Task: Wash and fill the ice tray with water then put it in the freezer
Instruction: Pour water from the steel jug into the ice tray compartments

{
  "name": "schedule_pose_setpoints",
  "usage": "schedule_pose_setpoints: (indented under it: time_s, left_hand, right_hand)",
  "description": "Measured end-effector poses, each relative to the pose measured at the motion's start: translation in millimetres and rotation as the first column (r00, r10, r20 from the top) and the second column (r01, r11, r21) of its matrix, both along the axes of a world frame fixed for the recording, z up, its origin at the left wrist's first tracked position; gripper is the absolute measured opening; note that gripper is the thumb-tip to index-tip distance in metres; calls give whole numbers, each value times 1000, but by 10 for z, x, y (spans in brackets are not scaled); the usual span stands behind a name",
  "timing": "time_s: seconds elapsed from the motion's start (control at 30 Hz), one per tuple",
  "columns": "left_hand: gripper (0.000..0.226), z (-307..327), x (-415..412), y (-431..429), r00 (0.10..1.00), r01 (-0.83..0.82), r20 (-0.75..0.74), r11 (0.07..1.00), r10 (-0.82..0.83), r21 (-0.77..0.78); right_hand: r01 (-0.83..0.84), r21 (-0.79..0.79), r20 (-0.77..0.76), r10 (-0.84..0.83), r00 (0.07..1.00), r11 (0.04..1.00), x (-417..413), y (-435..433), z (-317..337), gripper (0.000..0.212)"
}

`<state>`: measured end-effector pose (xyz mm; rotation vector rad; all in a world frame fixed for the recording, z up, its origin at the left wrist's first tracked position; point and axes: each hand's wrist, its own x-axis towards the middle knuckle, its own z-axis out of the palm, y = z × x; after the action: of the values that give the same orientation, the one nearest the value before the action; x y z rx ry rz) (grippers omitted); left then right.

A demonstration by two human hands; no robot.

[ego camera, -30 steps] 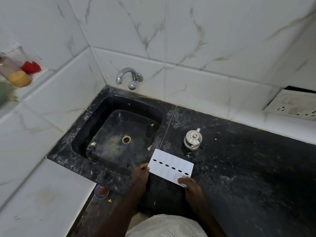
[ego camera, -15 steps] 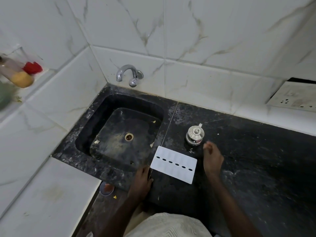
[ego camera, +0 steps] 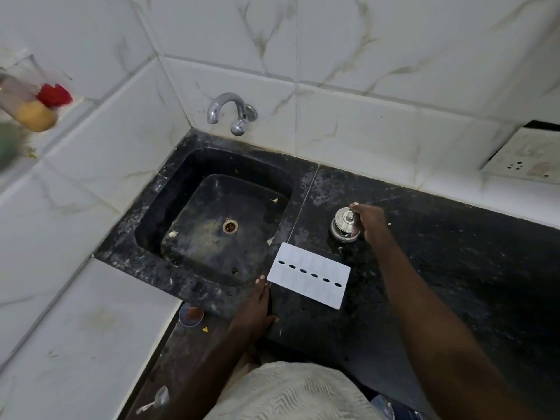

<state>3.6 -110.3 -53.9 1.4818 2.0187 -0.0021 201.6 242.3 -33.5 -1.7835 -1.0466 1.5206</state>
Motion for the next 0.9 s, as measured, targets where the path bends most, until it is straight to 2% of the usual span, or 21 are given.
schedule_pose_setpoints:
  time_s: [0.1,0.23,0.37,0.57,0.9]
  left_hand:
    - [110,22,13,26,1000,6,-4,999,-6,-44]
    - [110,77,67,71,999,-1,-38,997,-1,-76]
    - [108,127,135,101,996,-7,-86,997,1,-71]
    - [101,169,200,205,990,-4,-137,997,-8,-83]
    - [103,175,192,235,990,5,-140,998,-15,-68]
  right_hand:
    - [11,42,-12,-10,1000,999,32,-72,94,11]
    - [-85,100,-41,90,995,991,128,-316,291,8]
    - [-150,191,-7,154,988,970,241,-575,369,19]
    - [-206,341,136,169,976,917,347,-891,413,20]
    - [-231,531,209,139,968,815,492,-1278,354,21]
